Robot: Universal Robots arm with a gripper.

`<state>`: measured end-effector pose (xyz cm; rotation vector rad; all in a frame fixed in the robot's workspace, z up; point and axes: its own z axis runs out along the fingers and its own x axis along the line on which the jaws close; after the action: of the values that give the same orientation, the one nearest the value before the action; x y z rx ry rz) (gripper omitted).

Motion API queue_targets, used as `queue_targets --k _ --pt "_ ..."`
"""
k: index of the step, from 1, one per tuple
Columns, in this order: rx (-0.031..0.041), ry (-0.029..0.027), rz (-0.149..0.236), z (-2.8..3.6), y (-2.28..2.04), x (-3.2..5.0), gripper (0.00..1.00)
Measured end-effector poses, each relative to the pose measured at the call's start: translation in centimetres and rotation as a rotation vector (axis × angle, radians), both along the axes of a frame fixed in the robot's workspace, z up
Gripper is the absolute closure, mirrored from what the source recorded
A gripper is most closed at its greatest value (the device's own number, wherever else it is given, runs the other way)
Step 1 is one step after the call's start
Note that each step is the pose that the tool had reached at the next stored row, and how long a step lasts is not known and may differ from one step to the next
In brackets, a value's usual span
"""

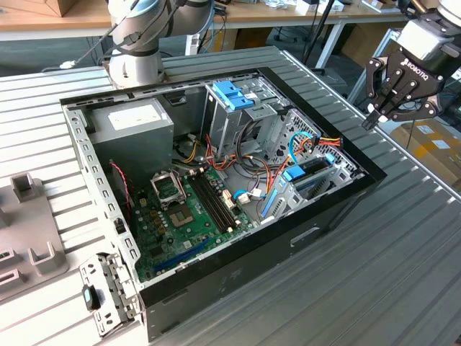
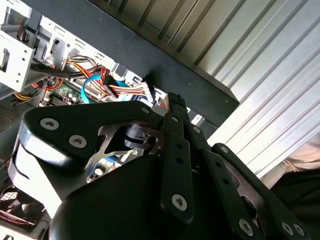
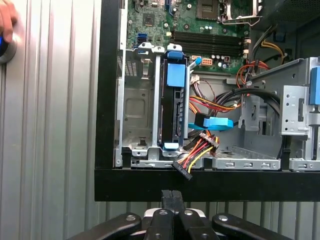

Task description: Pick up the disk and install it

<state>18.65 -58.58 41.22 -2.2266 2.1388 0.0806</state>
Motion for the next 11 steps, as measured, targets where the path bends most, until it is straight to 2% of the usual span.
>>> queue_targets --k 11 --pt "0.0000 -0.0016 0.027 0.00 0.00 0.00 0.89"
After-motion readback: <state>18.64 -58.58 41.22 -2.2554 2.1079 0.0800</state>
